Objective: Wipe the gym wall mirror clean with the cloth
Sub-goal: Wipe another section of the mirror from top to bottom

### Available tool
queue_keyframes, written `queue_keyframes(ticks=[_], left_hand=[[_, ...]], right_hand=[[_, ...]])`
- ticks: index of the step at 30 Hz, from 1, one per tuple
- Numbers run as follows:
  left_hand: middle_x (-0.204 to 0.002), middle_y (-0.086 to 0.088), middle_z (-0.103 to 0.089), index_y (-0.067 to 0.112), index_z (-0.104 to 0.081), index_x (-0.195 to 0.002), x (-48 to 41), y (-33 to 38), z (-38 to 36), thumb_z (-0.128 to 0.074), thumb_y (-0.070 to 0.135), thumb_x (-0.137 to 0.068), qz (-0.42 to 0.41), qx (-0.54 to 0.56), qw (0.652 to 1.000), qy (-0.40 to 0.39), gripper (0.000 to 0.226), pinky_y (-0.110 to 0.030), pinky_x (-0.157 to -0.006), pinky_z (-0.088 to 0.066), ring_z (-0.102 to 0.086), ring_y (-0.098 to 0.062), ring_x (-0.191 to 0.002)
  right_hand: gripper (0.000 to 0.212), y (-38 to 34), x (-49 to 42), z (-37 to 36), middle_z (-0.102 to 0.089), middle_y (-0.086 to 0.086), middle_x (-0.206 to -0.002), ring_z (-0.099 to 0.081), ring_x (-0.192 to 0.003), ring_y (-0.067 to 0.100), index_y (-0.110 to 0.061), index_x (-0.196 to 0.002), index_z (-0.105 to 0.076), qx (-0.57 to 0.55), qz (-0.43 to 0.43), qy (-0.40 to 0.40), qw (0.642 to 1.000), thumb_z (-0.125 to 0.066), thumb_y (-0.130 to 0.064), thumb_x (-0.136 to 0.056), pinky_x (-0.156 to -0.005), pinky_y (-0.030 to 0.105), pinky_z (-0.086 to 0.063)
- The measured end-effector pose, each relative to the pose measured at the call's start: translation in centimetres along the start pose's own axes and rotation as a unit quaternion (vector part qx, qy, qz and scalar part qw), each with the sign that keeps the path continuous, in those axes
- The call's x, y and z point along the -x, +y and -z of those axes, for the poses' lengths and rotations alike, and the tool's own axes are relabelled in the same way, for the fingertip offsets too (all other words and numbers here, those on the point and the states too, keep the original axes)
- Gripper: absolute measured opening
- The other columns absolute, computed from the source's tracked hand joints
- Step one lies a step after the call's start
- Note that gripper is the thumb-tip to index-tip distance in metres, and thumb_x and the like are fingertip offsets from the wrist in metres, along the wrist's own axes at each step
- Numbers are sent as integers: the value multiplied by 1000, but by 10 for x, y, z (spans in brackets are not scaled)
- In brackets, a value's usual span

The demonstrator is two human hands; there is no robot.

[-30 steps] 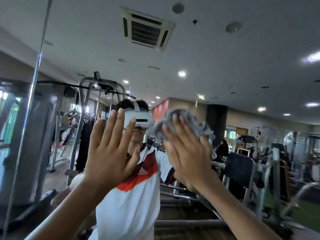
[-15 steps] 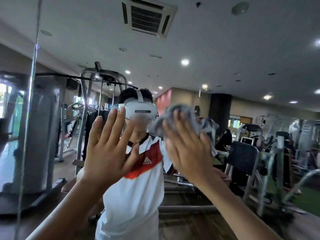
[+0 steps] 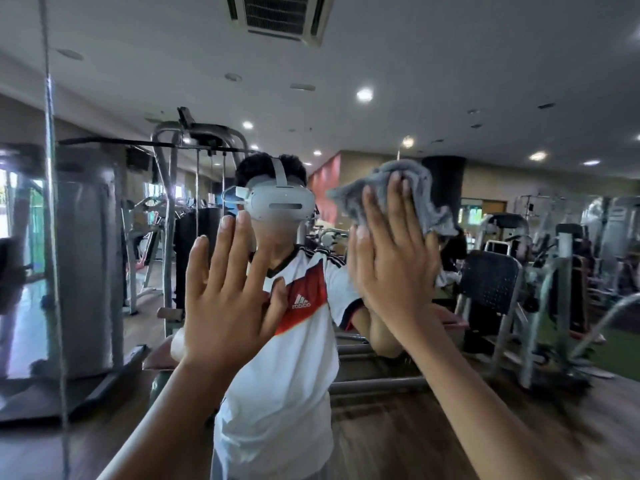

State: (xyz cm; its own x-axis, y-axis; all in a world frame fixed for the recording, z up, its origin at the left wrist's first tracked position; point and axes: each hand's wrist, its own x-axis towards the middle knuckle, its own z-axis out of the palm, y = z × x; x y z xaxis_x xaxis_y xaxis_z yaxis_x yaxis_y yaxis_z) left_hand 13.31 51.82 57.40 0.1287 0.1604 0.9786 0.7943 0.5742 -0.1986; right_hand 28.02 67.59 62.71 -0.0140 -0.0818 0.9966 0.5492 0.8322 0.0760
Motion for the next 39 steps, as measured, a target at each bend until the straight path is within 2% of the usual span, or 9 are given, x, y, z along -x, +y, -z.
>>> queue_keyframes(ticks=[5,12,15,18,21,23,28,32,39], left_hand=[[-161,-18,-28,11,-39,-153,15,-6,1,-41,39,-102,-3,13,1000,11,59,-53,-122,-18,-24,-33,-151],[-160,-18,-30,10,-39,-153,43,0,0,-44,36,-99,15,-6,1000,6,60,-55,-122,-18,-27,-35,-150],[-159,-20,-31,9,-39,-153,53,5,1,-45,35,-99,17,8,1000,5,60,-57,-120,-20,-28,-35,-149],[-159,-18,-32,11,-39,-152,74,3,2,-45,36,-99,13,27,1000,-8,59,-54,-121,-18,-29,-35,-149],[-159,-17,-33,13,-42,-152,91,-6,2,-46,36,-98,3,23,1000,-15,58,-55,-120,-21,-29,-35,-148],[-159,-17,-35,13,-44,-150,98,-6,2,-47,35,-98,4,19,1000,-15,57,-58,-118,-24,-30,-36,-148],[-158,-18,-36,13,-43,-151,105,-3,0,-47,37,-97,14,1,1000,-17,59,-57,-119,-22,-30,-36,-148],[-158,-17,-36,14,-42,-152,104,-4,0,-47,38,-97,12,8,1000,-8,59,-55,-120,-19,-31,-35,-148],[-159,-17,-34,14,-42,-151,107,-6,1,-47,37,-98,14,11,1000,-1,58,-53,-121,-15,-28,-35,-149]], right_hand=[[50,24,101,30,-25,1,-164,-35,-145,18,-27,-154,-36,4,317,-124,940,-38,-36,-104,-101,42,-38],[46,46,77,28,-30,8,-160,-28,-149,22,-20,-152,-35,3,56,-44,997,-31,-31,-108,-117,37,-24],[46,2,65,17,-32,10,-158,-32,-147,21,-18,-149,-41,1,-11,-12,1000,-33,-32,-106,-99,38,-37],[46,-19,102,17,-31,7,-159,-32,-147,17,-23,-149,-43,-24,117,-62,991,-37,-33,-105,-92,38,-40],[50,16,146,31,-29,4,-161,-39,-143,16,-26,-151,-41,-15,329,-133,935,-44,-33,-102,-96,45,-47],[48,48,149,39,-27,1,-161,-42,-139,15,-28,-151,-39,2,314,-129,941,-41,-34,-103,-94,42,-44],[44,36,98,27,-36,14,-154,-26,-149,19,-15,-145,-48,6,67,-21,997,-44,-25,-102,-113,26,-18],[45,-10,106,16,-34,12,-156,-30,-147,21,-18,-146,-48,-8,31,-31,999,-39,-31,-104,-99,34,-33],[42,15,209,40,-35,-1,-159,-54,-127,15,-28,-144,-49,-43,339,-163,926,-41,-34,-103,-85,44,-53]])
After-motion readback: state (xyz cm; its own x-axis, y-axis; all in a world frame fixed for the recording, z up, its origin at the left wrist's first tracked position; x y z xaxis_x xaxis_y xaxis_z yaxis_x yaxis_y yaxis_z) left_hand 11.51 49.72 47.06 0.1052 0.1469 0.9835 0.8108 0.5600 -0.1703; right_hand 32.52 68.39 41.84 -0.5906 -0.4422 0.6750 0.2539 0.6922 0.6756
